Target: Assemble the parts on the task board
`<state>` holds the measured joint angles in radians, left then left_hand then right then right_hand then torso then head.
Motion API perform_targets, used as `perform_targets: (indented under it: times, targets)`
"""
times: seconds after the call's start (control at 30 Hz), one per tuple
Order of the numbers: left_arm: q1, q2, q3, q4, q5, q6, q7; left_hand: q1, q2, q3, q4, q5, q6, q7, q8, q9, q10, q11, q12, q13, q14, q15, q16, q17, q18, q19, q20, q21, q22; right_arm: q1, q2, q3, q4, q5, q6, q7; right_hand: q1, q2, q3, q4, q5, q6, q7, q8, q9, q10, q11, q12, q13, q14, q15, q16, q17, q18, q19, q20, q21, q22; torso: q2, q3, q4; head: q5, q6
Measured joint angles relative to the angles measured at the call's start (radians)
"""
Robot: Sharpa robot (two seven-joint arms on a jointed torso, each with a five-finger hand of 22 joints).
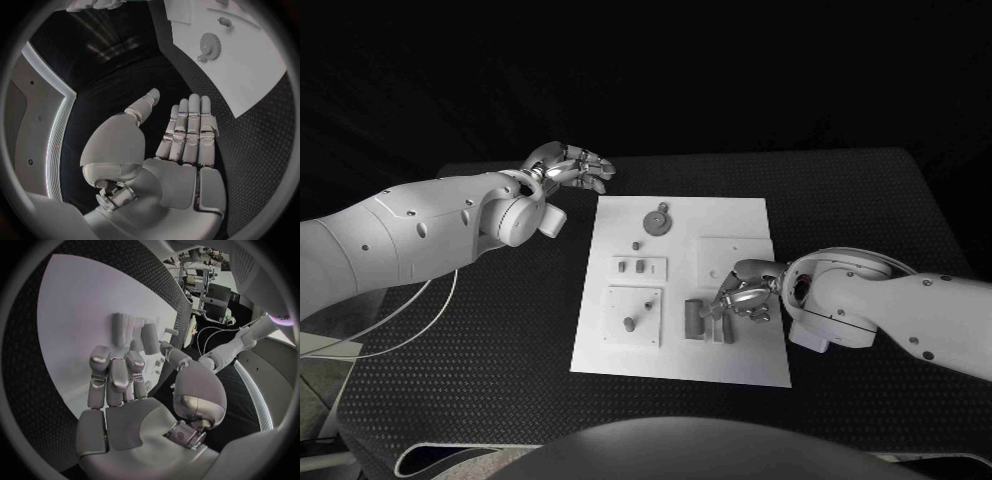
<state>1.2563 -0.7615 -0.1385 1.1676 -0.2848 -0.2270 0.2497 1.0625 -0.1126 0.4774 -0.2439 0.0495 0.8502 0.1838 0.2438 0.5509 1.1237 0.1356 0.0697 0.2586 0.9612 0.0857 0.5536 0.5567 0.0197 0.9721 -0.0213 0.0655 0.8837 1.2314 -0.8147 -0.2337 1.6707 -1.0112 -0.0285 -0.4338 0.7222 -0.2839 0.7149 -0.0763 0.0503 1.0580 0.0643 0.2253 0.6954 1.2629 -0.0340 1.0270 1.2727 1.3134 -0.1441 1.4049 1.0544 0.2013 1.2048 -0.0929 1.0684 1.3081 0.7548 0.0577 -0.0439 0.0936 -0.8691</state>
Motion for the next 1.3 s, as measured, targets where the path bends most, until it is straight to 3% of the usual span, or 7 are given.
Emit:
perform_targets:
  times: [0.27, 0.57, 0.7, 1.3]
  targets:
    - [0.000, -0.001, 0.000, 0.000, 0.000, 0.000, 0.000, 0.000, 0.000, 0.000, 0.000, 0.000, 0.000, 0.000, 0.000, 0.000, 0.000, 0.000, 0.000, -0.001, 0.000, 0.000, 0.000, 0.000, 0.000, 0.000, 0.000, 0.000, 0.000, 0.011, -0.019, 0.002, 0.018, -0.047, -0.043, 0.022, 0.016, -0.005, -0.008, -0.021, 0.000, -0.018, 0.004, -0.008, 0.000, -0.013, 0.009, -0.008, -0.003, -0.005, 0.005, -0.004, -0.007, -0.001, -0.001, 0.002, -0.004, 0.000, 0.000, 0.0001, -0.0004, 0.000, 0.003]
    - [0.000, -0.001, 0.000, 0.000, 0.000, 0.000, 0.000, 0.000, 0.000, 0.000, 0.000, 0.000, 0.000, 0.000, 0.000, 0.000, 0.000, 0.000, 0.000, -0.001, 0.000, 0.000, 0.000, 0.001, -0.004, 0.000, 0.000, 0.000, -0.001, 0.011, -0.004, 0.002, 0.014, -0.088, -0.076, 0.050, 0.038, -0.009, -0.024, -0.069, 0.000, -0.084, 0.017, -0.058, -0.022, -0.056, 0.044, -0.019, -0.006, -0.043, 0.043, -0.021, -0.041, -0.004, -0.018, 0.004, -0.017, 0.000, 0.000, 0.0004, -0.0002, -0.001, 0.006]
    - [0.000, 0.000, 0.000, 0.000, 0.000, 0.001, 0.000, 0.000, 0.000, 0.000, 0.000, 0.000, 0.000, 0.000, 0.000, 0.000, 0.000, 0.000, 0.000, -0.001, 0.000, 0.000, 0.000, 0.001, -0.004, 0.000, 0.000, 0.000, -0.001, 0.011, 0.014, 0.002, 0.000, -0.104, -0.082, 0.060, 0.048, -0.010, -0.025, -0.078, 0.000, -0.095, 0.023, -0.063, -0.028, -0.070, 0.052, -0.019, -0.004, -0.060, 0.053, -0.025, -0.048, -0.009, -0.026, 0.005, -0.022, 0.000, 0.000, 0.0004, -0.0001, -0.002, 0.006]
    - [0.000, 0.001, 0.000, -0.001, 0.000, 0.002, -0.002, 0.000, 0.000, 0.000, 0.005, 0.000, 0.000, 0.000, 0.000, -0.001, 0.000, 0.000, 0.000, -0.002, 0.000, 0.000, -0.004, 0.004, -0.004, 0.000, 0.000, 0.000, -0.001, -0.016, 0.056, 0.002, -0.034, -0.143, -0.080, 0.083, 0.065, 0.000, -0.025, -0.088, 0.000, -0.110, 0.031, -0.067, -0.031, -0.086, 0.054, -0.015, -0.004, -0.072, 0.058, -0.025, -0.047, -0.009, -0.034, 0.012, -0.023, 0.000, 0.000, 0.0006, 0.0006, -0.004, -0.001]
